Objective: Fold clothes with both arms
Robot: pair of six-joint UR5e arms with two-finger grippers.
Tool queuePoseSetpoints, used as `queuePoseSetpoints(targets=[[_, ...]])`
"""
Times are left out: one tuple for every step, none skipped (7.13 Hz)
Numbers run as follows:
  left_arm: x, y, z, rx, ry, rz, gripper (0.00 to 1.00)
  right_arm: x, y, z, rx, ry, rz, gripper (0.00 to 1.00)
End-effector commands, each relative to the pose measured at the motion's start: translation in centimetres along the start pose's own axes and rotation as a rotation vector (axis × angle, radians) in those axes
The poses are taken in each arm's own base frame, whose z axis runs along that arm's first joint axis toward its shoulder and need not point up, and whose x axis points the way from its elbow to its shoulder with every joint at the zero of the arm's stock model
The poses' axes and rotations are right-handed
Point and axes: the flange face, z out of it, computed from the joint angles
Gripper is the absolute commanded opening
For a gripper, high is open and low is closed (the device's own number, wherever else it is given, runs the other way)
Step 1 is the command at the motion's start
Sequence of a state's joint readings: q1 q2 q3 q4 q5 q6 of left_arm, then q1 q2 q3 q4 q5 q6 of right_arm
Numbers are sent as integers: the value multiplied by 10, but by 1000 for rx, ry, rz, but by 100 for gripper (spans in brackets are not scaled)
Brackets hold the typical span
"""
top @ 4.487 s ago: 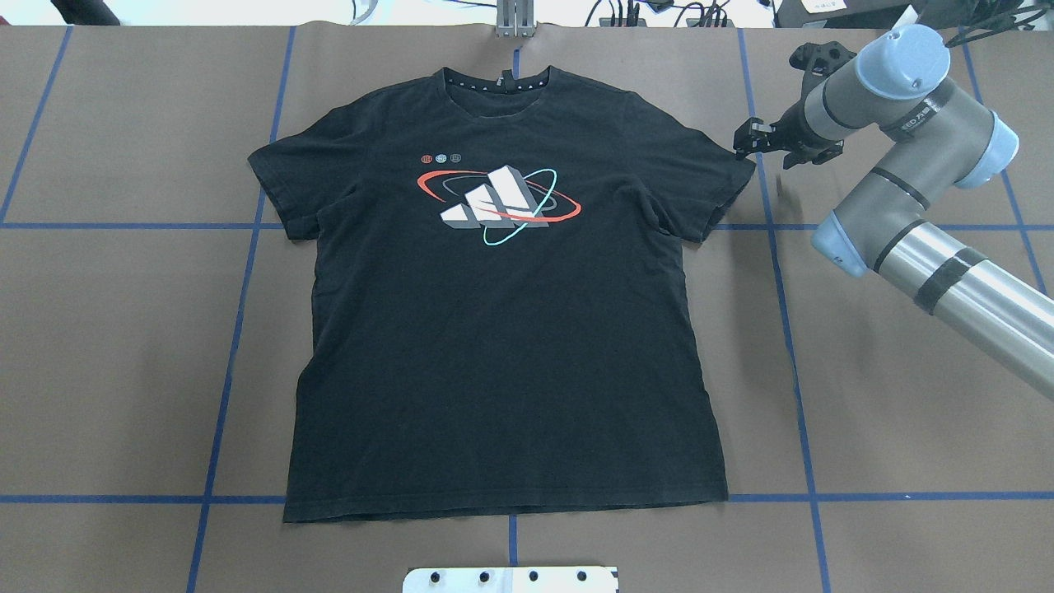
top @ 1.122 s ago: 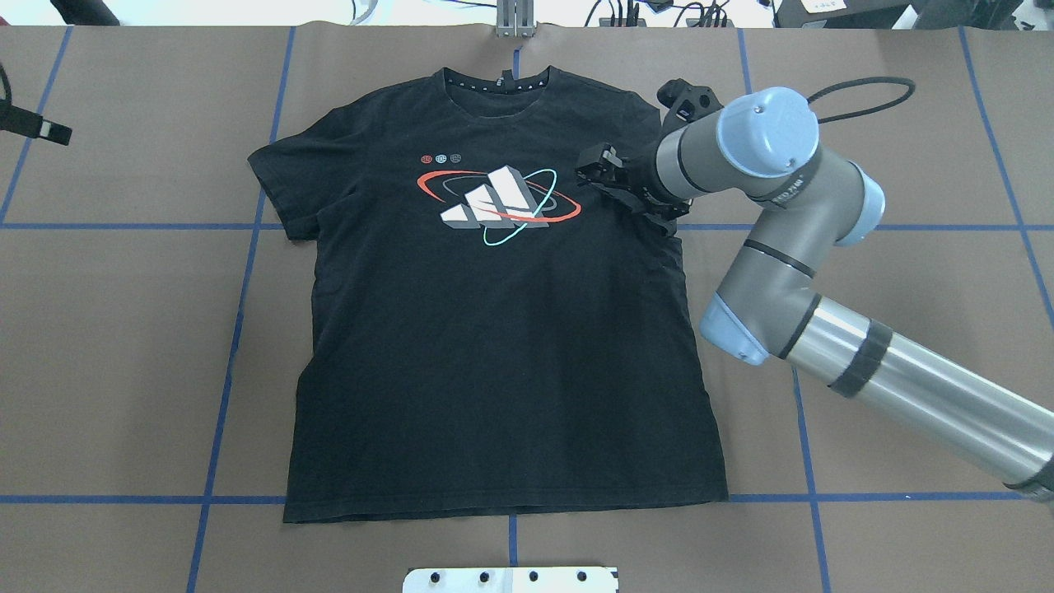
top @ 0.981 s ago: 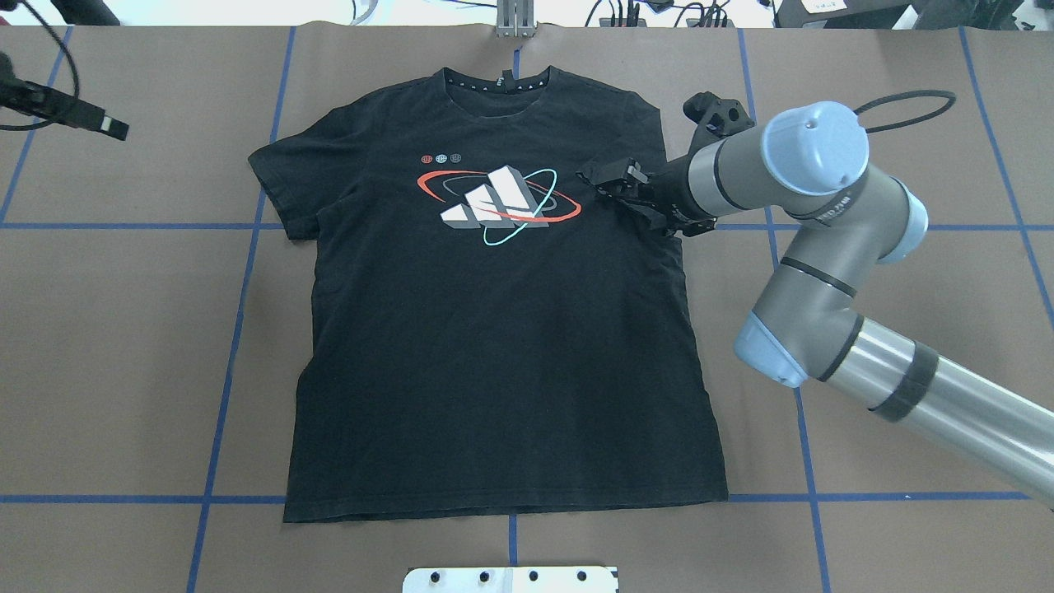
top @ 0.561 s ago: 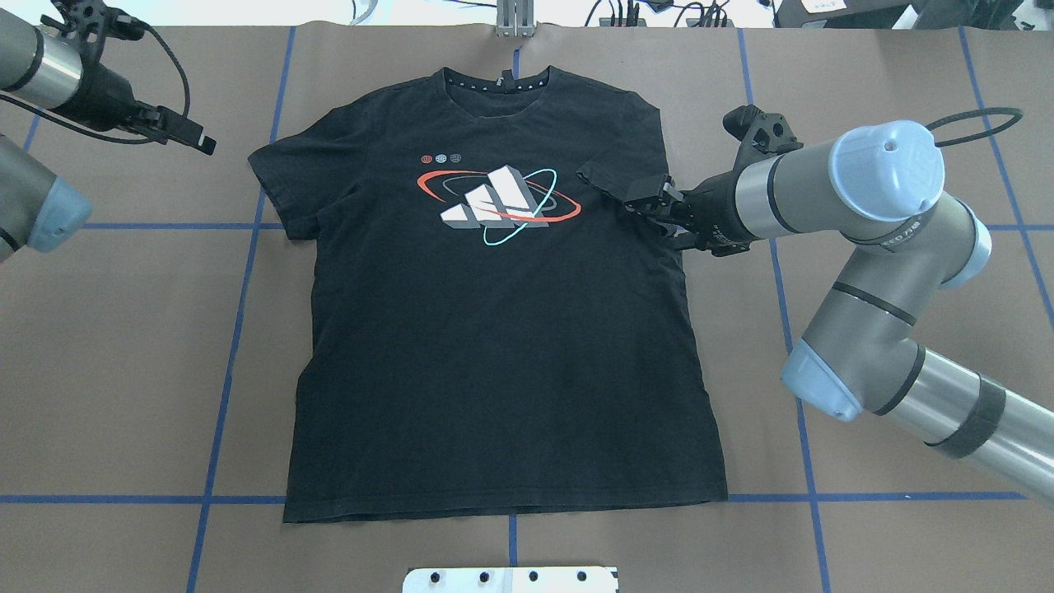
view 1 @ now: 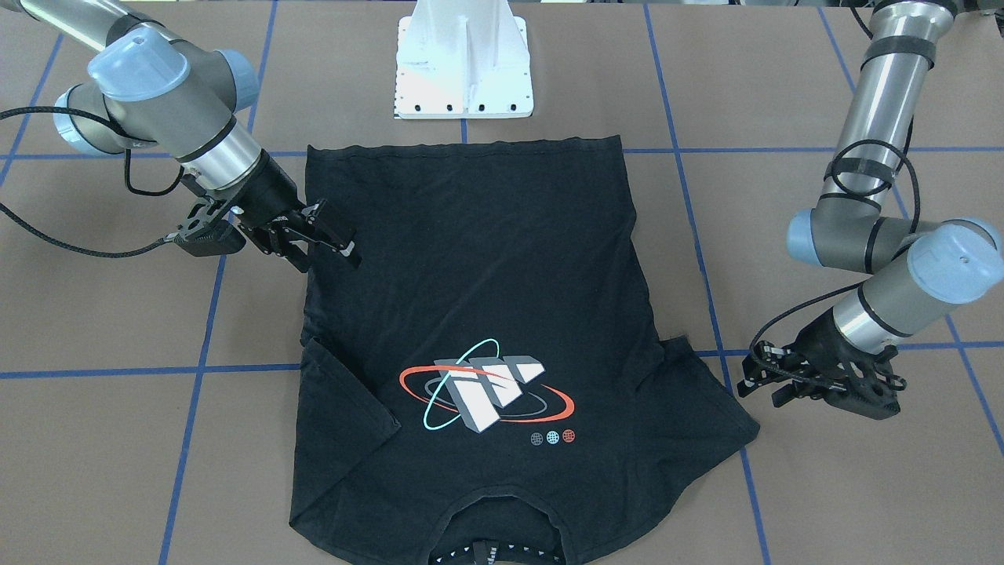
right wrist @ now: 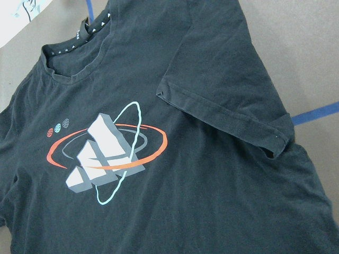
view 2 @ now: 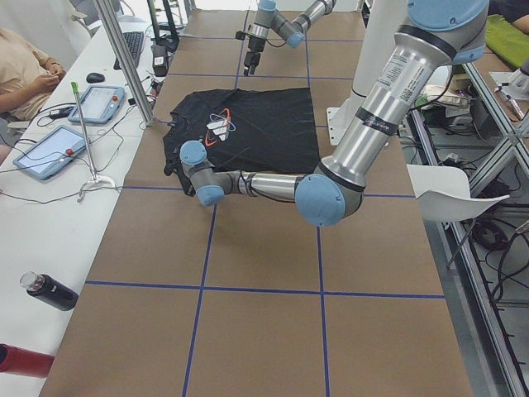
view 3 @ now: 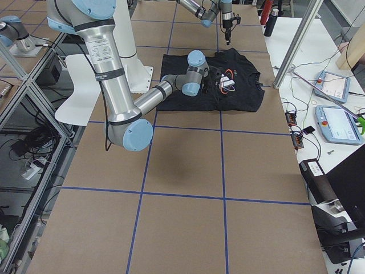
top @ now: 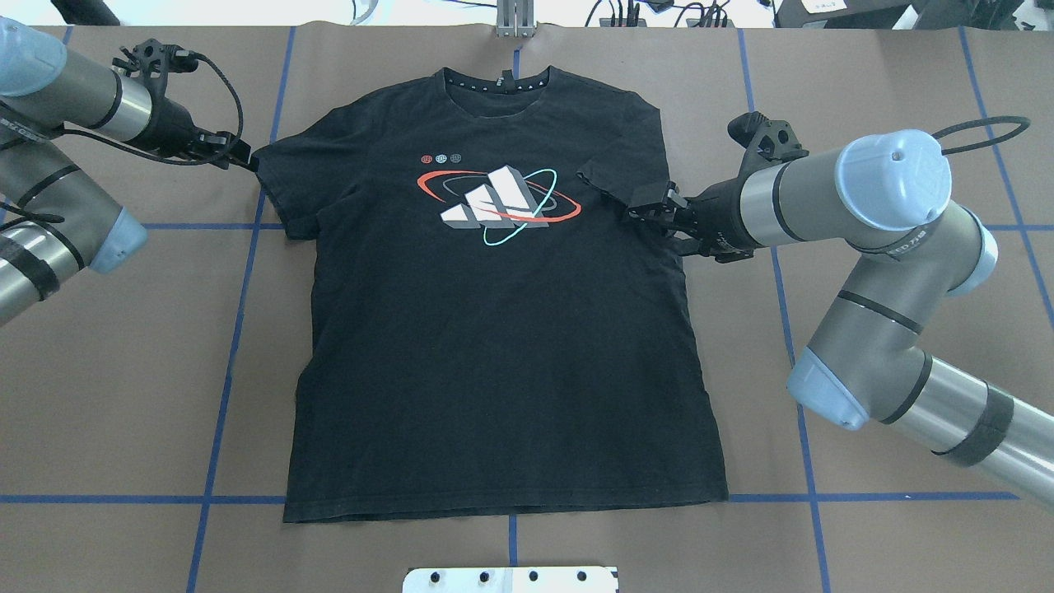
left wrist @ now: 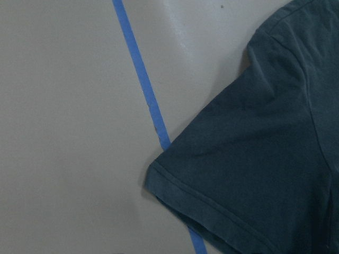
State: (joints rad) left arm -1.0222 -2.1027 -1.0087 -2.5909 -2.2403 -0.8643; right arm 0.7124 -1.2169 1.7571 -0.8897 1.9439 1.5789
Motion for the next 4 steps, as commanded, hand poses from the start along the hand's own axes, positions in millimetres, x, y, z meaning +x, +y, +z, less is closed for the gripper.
queuePoseSetpoints(targets=[[-7,-5,11,46,-11,-116,59,-2,5,4,-4,0,-4,100],[-5,-9,11,57,-14,-116,61,-2,7,6,-9,2,-5,100],[-8,-10,14,67,-30,-123,61,-2,7,6,-9,2,-5,100],[-3,-17,17,76,-37,-124,60,-1,6,7,-9,3,-4,100]])
